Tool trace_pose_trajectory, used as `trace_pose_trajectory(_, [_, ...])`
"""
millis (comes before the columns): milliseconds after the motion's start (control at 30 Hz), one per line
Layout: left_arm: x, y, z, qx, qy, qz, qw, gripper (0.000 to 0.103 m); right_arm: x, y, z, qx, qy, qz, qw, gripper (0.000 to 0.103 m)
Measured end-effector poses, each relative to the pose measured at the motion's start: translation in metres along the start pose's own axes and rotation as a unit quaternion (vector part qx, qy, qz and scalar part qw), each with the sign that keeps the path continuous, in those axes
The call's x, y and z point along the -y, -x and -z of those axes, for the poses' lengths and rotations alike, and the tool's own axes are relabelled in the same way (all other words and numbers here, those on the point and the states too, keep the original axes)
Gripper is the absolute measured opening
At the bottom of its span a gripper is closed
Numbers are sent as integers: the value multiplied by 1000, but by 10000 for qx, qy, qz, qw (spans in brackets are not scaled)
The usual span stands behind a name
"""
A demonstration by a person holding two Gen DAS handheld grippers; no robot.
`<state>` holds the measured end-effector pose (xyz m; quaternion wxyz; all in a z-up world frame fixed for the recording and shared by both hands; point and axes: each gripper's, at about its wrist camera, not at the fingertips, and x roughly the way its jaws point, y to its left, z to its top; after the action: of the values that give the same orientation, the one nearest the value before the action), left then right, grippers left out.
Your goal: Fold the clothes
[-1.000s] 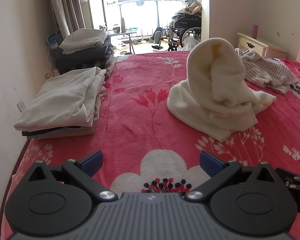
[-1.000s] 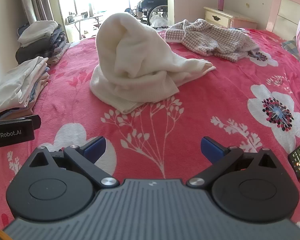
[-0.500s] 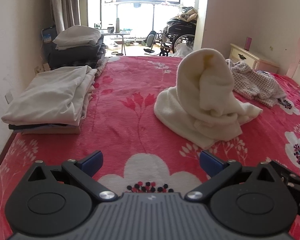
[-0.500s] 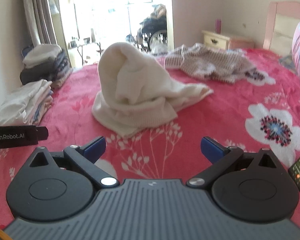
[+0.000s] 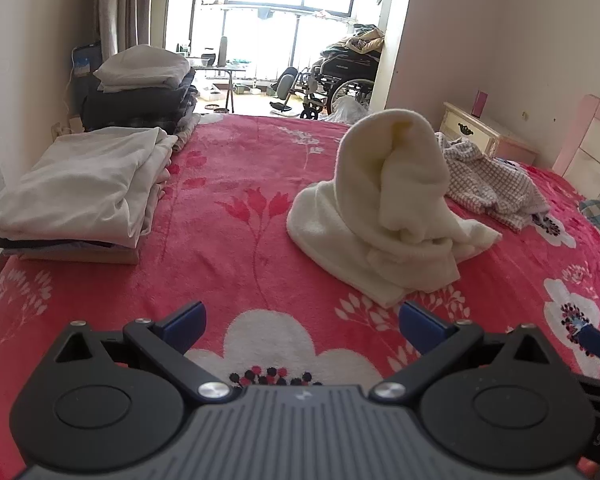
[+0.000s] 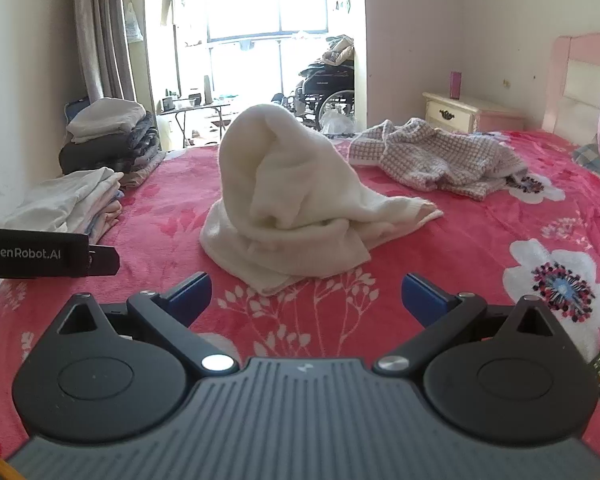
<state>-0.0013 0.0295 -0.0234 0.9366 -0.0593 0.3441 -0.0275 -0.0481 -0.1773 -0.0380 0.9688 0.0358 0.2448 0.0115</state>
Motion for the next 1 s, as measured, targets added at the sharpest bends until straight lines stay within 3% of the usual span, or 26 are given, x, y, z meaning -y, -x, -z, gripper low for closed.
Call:
trace_pose_trajectory(667, [-10, -6, 1, -150, 299, 175, 9993, 103, 5, 1, 5, -123, -214, -621, 9978, 102])
trace_pose_trajectory(1000, [-2, -22, 9, -237, 180, 358, 9989, 103, 13, -8, 17, -187, -212, -886, 9957, 102])
